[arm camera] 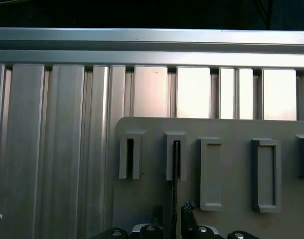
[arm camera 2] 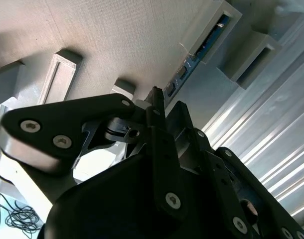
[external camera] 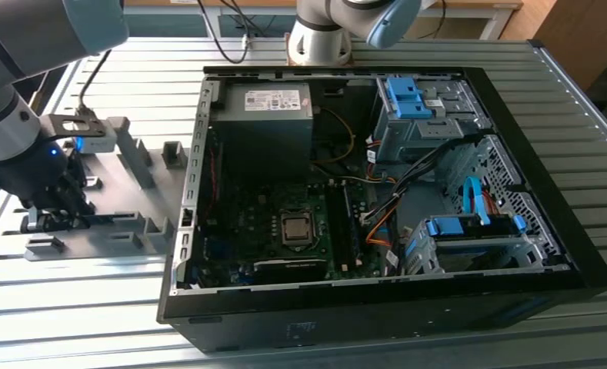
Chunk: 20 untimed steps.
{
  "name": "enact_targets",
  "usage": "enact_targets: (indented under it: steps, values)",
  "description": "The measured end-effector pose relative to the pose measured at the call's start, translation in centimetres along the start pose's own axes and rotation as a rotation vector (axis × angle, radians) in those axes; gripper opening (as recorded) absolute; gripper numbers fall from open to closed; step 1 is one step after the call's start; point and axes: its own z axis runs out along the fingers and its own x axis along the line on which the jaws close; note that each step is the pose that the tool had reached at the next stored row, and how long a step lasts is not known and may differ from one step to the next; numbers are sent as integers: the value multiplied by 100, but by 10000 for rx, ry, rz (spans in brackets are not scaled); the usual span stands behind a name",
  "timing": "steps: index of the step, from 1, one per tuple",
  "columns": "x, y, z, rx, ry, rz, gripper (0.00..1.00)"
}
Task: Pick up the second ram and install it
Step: 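Pick up the second ram and move it above second insertion slot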
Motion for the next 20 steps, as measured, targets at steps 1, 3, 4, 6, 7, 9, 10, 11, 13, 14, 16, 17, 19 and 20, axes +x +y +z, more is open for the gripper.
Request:
enact_targets:
  steps: [1,3,4,6,7,9,10,11,13,14,16,17,19,20]
  values:
    - [-2,0,4,0,1,1,29]
    - [-7,0,12,0,0,1,29]
    - [-11,0,16,1,0,1,29]
    - [-19,0,25,1,0,1,29]
    - [-23,0,29,0,0,1,29]
    - [-30,-1,37,1,-1,0,29]
    - [-32,0,41,2,-1,-1,29]
    - [-33,3,45,2,-1,0,29]
    - [-33,7,52,1,0,0,29]
    - [-34,8,56,2,-1,1,29]
    - [-33,9,60,0,0,0,29]
    - [-33,10,62,-1,1,0,29]
    - [-33,10,65,0,0,0,29]
    - [-34,10,67,0,0,1,29]
